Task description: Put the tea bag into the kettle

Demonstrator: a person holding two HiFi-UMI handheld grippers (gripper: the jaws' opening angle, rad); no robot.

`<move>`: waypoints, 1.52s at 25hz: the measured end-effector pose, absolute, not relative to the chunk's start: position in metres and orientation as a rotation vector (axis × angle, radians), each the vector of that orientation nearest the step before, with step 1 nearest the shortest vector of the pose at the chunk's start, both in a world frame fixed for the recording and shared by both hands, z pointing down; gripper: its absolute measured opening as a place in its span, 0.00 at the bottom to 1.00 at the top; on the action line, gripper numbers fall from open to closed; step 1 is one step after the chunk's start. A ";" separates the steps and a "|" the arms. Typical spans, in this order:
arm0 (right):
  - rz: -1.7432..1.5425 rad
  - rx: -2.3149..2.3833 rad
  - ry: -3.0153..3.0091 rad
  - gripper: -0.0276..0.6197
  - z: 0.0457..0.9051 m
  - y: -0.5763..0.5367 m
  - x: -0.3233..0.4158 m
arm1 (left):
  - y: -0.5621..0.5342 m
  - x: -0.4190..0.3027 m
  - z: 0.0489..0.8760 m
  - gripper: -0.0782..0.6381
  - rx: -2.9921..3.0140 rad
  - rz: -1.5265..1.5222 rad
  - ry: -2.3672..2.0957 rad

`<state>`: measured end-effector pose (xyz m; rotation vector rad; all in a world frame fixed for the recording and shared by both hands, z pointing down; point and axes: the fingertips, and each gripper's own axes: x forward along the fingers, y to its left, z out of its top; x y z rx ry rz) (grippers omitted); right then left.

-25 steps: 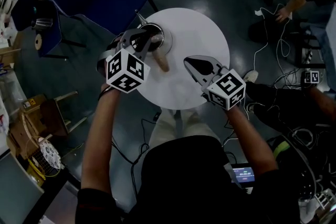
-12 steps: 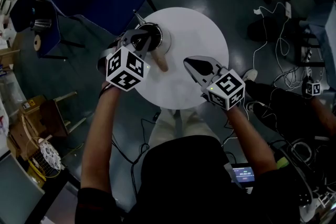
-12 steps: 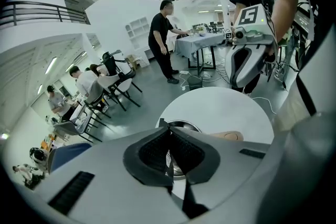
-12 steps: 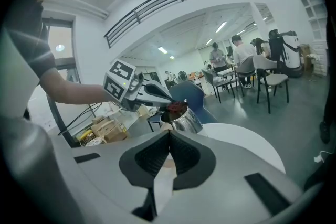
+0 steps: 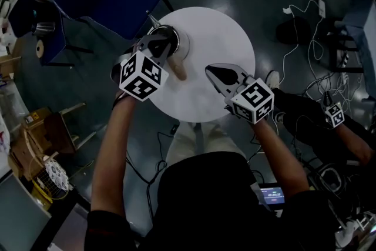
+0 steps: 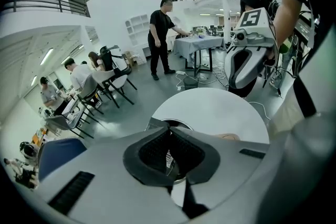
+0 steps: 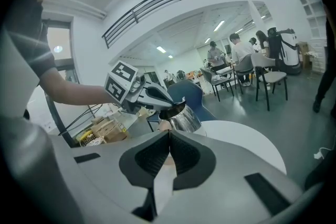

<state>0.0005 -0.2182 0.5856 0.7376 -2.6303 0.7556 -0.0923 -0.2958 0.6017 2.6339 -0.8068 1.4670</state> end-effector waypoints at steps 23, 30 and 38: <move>0.786 0.728 -2.608 0.07 0.599 -0.219 -0.004 | -0.289 -0.097 0.633 0.13 2.577 1.466 -0.762; 0.786 0.723 -2.601 0.07 0.603 -0.219 -0.001 | -0.295 -0.096 0.631 0.13 2.581 1.439 -0.800; 0.788 0.721 -2.605 0.07 0.602 -0.215 -0.001 | -0.292 -0.096 0.630 0.13 2.577 1.399 -0.815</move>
